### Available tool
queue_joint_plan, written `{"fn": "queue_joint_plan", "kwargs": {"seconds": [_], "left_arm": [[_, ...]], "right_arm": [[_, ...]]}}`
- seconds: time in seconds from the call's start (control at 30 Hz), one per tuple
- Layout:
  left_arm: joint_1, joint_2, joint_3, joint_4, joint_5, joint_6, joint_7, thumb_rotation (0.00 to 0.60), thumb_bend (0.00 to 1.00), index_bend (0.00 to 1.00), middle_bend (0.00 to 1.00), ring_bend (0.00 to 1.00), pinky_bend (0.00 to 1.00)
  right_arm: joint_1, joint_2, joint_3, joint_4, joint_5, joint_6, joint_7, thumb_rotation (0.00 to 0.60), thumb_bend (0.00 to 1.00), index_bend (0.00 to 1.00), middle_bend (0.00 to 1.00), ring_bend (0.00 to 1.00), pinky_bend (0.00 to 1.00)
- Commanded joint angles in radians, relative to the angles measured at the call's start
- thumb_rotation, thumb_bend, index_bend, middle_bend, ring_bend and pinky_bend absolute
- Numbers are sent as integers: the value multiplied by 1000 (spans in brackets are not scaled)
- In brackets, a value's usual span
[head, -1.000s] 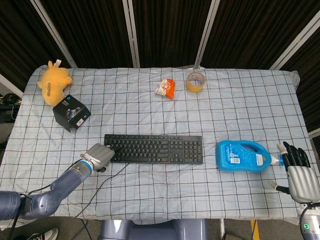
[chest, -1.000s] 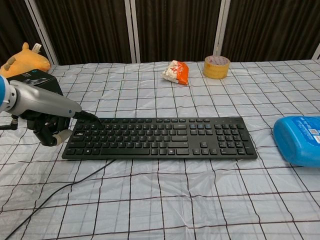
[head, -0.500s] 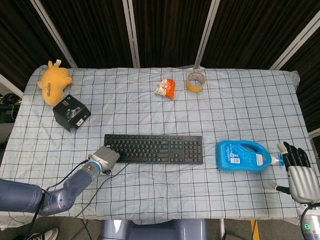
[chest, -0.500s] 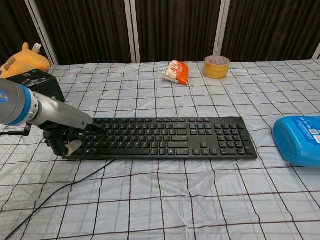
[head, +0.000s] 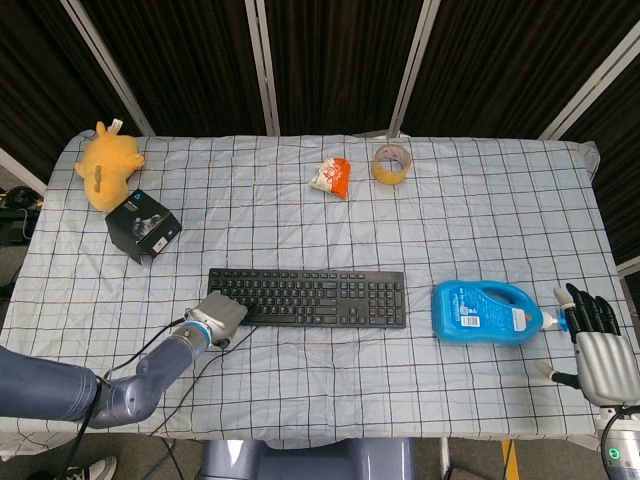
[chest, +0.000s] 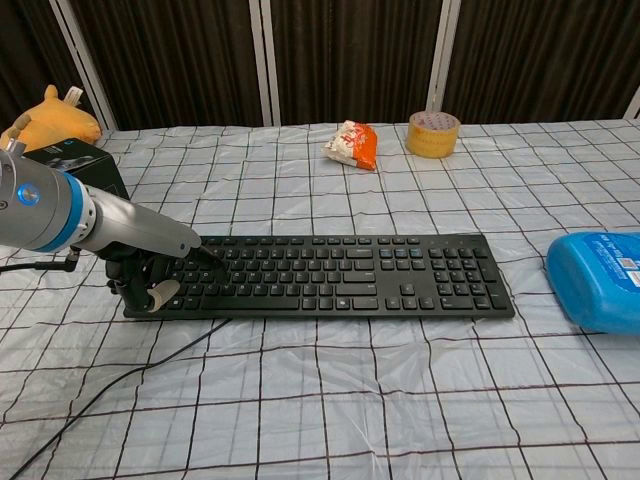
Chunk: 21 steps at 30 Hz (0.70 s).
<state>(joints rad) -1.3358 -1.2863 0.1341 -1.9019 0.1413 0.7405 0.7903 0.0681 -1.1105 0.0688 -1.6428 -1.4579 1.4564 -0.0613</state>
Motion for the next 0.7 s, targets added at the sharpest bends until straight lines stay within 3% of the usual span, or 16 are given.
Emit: {"fn": "queue_joint_plan", "kwargs": {"seconds": [0.03,0.7], "left_arm": [[-3,-5,1,5,5,2,-13,600,755,87,850,752,527],[-55,-51,52,32,-8,8,-62,600,755,114,851,752,527]], "right_arm": [[0,0,0,0,-1,0,1,600,54,31,0,0,0],[-1,0,0,-1,-1,2,3,600,52,31,0,0,0]]}}
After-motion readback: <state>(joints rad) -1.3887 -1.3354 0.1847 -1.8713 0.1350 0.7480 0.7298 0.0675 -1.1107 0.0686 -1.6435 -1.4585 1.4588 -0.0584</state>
